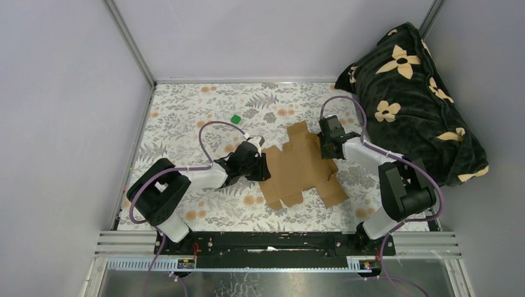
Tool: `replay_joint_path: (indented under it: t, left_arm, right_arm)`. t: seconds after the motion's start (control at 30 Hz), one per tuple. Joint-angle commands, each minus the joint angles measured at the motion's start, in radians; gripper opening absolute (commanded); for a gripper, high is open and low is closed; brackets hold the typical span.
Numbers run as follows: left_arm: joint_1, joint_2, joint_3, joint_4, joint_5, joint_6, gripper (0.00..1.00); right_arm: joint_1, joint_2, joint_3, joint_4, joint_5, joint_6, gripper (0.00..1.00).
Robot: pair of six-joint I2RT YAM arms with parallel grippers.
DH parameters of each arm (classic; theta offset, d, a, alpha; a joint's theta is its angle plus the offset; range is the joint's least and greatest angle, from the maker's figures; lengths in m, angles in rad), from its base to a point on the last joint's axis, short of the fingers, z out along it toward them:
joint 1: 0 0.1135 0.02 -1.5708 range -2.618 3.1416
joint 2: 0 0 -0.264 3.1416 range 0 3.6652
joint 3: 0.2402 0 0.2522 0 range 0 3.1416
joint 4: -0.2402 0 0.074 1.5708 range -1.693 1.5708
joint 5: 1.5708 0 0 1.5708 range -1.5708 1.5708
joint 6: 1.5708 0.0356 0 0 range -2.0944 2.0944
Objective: Fold the paper box
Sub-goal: Fold the paper box at the center of the board.
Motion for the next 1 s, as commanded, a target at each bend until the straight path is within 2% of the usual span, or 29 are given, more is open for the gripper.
replay_joint_path:
  t: [0.0, 0.1, 0.2, 0.47, 0.53, 0.63, 0.87, 0.97]
  left_arm:
    - [0.008, 0.018, 0.002, 0.01, 0.019, 0.027, 0.39]
    - [0.018, 0.01, -0.001, 0.001, 0.019, 0.03, 0.42]
    - [0.035, -0.015, -0.002, -0.014, 0.02, 0.032, 0.48]
    - [0.129, -0.073, -0.024, -0.051, 0.028, 0.031, 0.48]
    - [0.148, -0.088, -0.04, -0.047, 0.037, 0.03, 0.49]
    - [0.161, -0.098, -0.048, -0.056, 0.039, 0.034, 0.48]
    - [0.169, -0.137, -0.065, -0.054, 0.035, 0.036, 0.49]
    - [0.169, -0.177, -0.063, -0.062, 0.033, 0.043, 0.55]
  right_arm:
    - [0.011, 0.025, 0.042, -0.032, 0.151, -0.006, 0.31]
    - [0.011, 0.025, 0.031, -0.016, 0.131, -0.004, 0.38]
    - [0.011, 0.017, 0.016, 0.006, 0.08, 0.003, 0.39]
    - [0.038, 0.009, -0.011, 0.054, -0.028, 0.053, 0.26]
    - [0.052, 0.012, -0.015, 0.068, -0.049, 0.066, 0.19]
    - [0.068, 0.014, -0.028, 0.107, -0.095, 0.089, 0.18]
    - [0.082, 0.012, -0.05, 0.142, -0.093, 0.082, 0.29]
    - [0.083, -0.004, -0.069, 0.162, -0.065, 0.072, 0.37]
